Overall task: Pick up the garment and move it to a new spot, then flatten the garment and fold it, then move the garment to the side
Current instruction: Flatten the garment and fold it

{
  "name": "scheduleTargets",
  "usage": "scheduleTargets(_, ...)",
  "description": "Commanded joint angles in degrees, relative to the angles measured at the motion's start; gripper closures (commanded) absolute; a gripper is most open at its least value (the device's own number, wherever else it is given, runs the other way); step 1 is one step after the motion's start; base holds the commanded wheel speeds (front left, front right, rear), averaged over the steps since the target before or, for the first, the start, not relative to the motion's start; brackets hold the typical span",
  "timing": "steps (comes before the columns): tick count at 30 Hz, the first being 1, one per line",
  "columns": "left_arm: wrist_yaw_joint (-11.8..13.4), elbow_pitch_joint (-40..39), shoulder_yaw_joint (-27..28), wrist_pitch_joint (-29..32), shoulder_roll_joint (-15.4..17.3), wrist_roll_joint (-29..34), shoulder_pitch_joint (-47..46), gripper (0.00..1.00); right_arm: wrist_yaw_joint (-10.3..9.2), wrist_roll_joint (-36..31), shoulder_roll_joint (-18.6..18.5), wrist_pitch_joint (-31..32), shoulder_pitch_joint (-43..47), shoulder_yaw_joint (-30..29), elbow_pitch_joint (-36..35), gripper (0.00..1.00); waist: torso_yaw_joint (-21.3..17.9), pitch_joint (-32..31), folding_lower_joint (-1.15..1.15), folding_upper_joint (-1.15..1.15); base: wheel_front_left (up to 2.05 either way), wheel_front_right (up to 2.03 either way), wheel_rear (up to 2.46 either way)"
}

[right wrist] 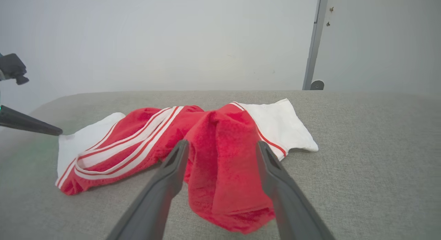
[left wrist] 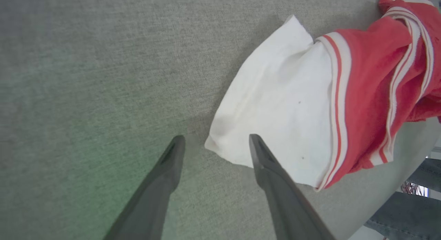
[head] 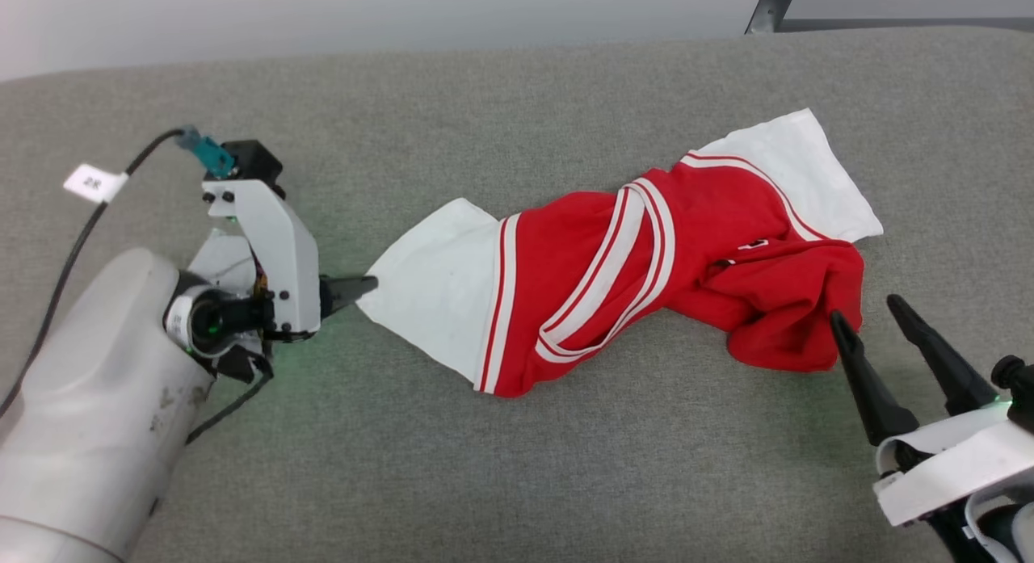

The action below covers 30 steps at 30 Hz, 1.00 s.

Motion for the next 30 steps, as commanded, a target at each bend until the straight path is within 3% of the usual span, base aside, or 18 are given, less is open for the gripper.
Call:
scheduleTargets(1, -0.32, -0.80, -0.06, -3.05, 0.76, 1.49, 1.15, 0.00, 0.00, -1.15, -1.18, 1.20, 0.18, -0.57, 0.49, 0.00, 0.57, -0.98, 0.00, 0.00, 0.00, 0.00, 0.00)
scheduleTargets(11, -0.52, -7.39, 1.27, -29.31, 2.41, 7.76, 9.99, 0.00, 0.00, -5.06, -8.30, 13.06, -1.35, 0.59, 2.37, 0.00, 5.29, -3.68, 0.00, 0.00, 0.00, 0.00, 0.00)
scheduleTargets(14, 0.18, -9.26, 1.25, -33.88, 2.50, 9.26, 12.91, 0.00, 0.00, -4.29, -10.58, 15.98, -1.35, 1.40, 2.13, 0.00, 6.59, -3.95, 0.00, 0.00, 0.00, 0.00, 0.00)
scheduleTargets(17, 2.42, -12.62, 2.08, -40.94, 2.32, 10.96, 17.13, 0.00, 0.00, -2.10, -14.28, 20.15, -1.24, 1.51, 1.77, 0.00, 8.50, -4.03, 0.00, 0.00, 0.00, 0.00, 0.00)
scheduleTargets(23, 10.02, -19.63, 4.10, -54.36, 2.01, 14.99, 26.55, 0.00, -0.01, 2.27, -20.66, 26.72, -0.83, -0.78, 1.53, 0.00, 12.00, -3.63, 0.00, 0.00, 0.00, 0.00, 0.00)
scheduleTargets(30, 16.41, -27.65, 6.84, -59.36, 0.61, 17.63, 35.57, 0.00, -0.01, 8.15, -26.10, 32.89, -1.49, -2.56, 1.01, 0.00, 15.09, -3.21, 0.00, 0.00, 0.00, 0.00, 0.00)
